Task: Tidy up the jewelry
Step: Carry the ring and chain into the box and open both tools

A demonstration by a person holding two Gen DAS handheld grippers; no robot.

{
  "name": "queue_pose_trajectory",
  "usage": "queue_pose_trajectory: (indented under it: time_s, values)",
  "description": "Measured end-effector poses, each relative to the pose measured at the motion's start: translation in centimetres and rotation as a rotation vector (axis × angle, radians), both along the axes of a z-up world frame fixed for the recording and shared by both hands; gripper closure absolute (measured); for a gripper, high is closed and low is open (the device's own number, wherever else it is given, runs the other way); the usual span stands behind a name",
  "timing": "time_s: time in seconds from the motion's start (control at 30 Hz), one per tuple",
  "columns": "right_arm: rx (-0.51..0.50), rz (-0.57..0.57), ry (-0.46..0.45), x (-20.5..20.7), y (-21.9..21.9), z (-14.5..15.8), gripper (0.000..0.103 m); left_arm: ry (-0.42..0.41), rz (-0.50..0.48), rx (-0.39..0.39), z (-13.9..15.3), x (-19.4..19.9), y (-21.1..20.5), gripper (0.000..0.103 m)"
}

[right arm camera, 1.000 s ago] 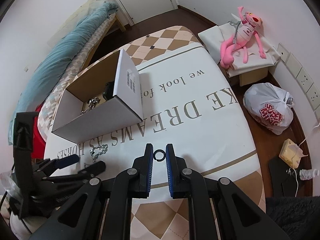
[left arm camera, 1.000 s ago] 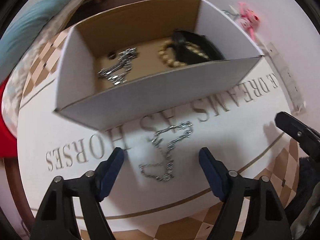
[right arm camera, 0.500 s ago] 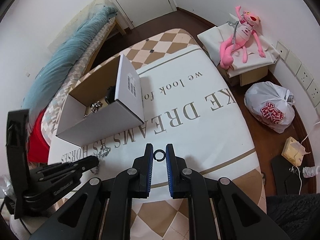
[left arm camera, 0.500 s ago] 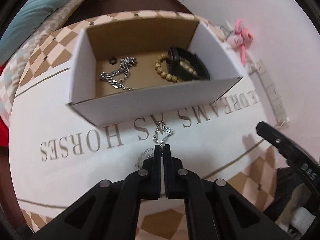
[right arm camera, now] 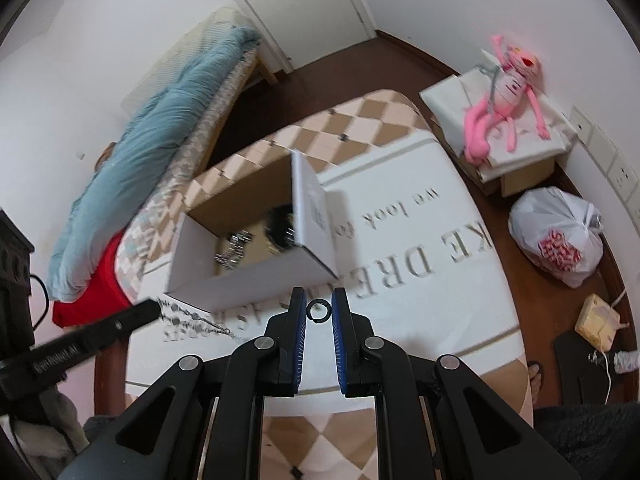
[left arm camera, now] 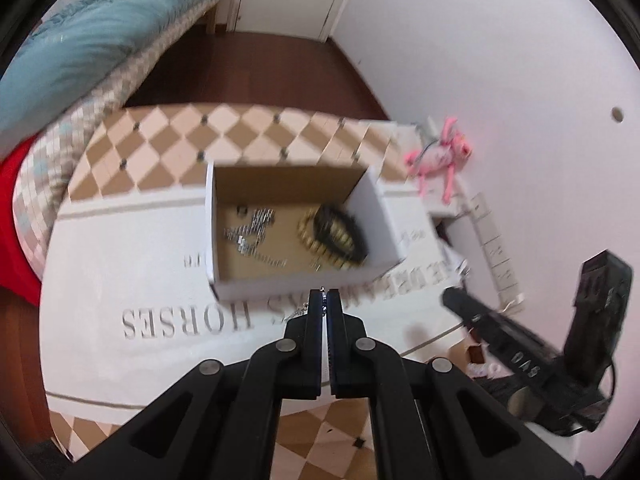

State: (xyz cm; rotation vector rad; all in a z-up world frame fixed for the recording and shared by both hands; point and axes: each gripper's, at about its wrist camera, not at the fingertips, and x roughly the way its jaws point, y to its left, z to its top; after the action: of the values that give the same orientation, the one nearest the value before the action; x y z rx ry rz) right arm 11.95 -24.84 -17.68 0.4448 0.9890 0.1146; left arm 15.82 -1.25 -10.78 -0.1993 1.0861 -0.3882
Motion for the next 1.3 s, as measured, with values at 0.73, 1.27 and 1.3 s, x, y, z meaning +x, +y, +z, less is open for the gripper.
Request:
queue_pose_trajectory:
  time_s: [0.73, 1.27, 1.3]
  values:
    - [-0.016, 0.307, 0.234, 16.7, 7.8, -2.3, 0.09, 0.188, 0.085, 0.078, -3.7, 11.6, 2.3, 0.101]
    - [-0.165, 0.321, 0.312, 18.7, 9.1, -3.4, 0.068, 0.138, 0.24, 0.282, -3.8, 11.9, 4.9, 0.023]
    - [-0.182, 0.31, 0.306, 18.8, 9.1, -3.2, 0.068, 0.118, 0.245, 0.305, -3.5, 11.7, 5.0, 0.014]
